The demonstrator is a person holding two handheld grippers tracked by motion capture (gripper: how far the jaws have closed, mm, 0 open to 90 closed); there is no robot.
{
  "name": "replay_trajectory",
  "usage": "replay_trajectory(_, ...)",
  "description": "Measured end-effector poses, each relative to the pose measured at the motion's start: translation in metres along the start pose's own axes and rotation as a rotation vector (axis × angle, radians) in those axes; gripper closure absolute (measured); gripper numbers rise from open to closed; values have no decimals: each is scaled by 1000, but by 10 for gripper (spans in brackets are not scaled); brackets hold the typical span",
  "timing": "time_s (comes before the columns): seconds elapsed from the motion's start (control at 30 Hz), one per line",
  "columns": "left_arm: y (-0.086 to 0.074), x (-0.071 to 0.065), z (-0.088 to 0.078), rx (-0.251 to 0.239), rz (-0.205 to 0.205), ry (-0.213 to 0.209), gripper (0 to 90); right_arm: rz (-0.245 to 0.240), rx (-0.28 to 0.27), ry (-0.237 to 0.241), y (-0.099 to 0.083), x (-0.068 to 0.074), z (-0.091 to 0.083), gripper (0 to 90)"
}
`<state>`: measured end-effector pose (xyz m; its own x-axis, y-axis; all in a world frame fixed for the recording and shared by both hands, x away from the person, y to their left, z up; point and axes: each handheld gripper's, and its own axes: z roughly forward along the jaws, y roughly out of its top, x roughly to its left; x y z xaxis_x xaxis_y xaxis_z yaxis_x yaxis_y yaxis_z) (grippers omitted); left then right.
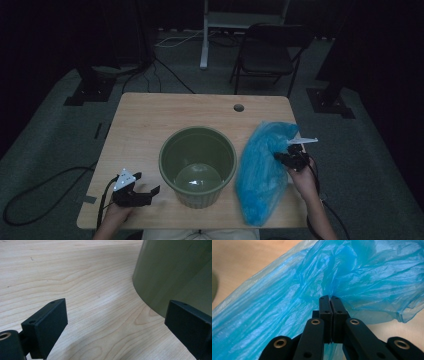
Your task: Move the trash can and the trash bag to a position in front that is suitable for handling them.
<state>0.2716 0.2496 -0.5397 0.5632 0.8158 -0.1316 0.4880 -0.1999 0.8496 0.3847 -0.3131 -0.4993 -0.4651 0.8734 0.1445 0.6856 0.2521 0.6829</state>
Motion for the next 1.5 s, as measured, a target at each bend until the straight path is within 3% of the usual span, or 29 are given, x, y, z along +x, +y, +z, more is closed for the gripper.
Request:
replay_trajectory(0.07,-1,-1,0,0,2,0,50,3,10,27,-11,-2,-7,888)
replay_trajectory(0.17,-2,0,-1,3,-2,4,51,-31,36,46,-26,0,-14,847)
replay_trajectory(0.2,-2,1,-2,2,-4,7,51,-12,47,41,-35,2,-18,558)
replay_trajectory(0.27,-2,1,-3,-1,-4,12,51,35,41,-20,-42,1,-24,423)
replay_trajectory(0.3,-1,1,-4,-3,-3,12,51,35,41,-20,-42,1,-24,423)
replay_trajectory(0.33,-1,1,-4,-4,-4,12,51,44,26,-37,-45,0,-29,368)
replay_trajectory(0.47,0,0,-2,-3,0,12,50,108,-47,-71,-47,-9,-47,293)
replay_trajectory(0.5,0,0,-2,0,6,12,51,151,-62,-56,-44,-17,-48,265)
replay_trajectory(0.53,0,0,-2,0,8,12,51,151,-62,-56,-44,-17,-48,265)
replay_trajectory(0.63,2,-1,-1,-1,14,9,51,195,-58,-47,-37,-24,-41,244)
replay_trajectory(0.73,3,-1,-1,-4,13,7,50,203,-63,-117,-29,-25,-30,182)
replay_trajectory(0.8,4,-1,0,-4,13,3,51,210,-54,-129,-25,-29,-21,125)
replay_trajectory(0.93,5,-2,3,-2,21,-3,51,229,23,-162,-17,-36,10,125)
replay_trajectory(0.97,5,-2,3,-1,21,-4,51,229,23,-162,-17,-36,10,125)
replay_trajectory(1.1,5,-2,3,-1,23,-7,50,190,71,-154,-8,-28,32,136)
replay_trajectory(1.23,5,-1,2,-6,17,-5,51,82,86,-132,7,0,55,147)
replay_trajectory(1.27,5,-1,2,-6,16,-5,51,82,86,-132,7,0,55,147)
replay_trajectory(1.37,5,-2,1,-7,22,-6,50,-11,102,-167,11,18,66,142)
replay_trajectory(1.5,5,-1,0,-8,14,-6,51,-32,85,-152,11,31,70,173)
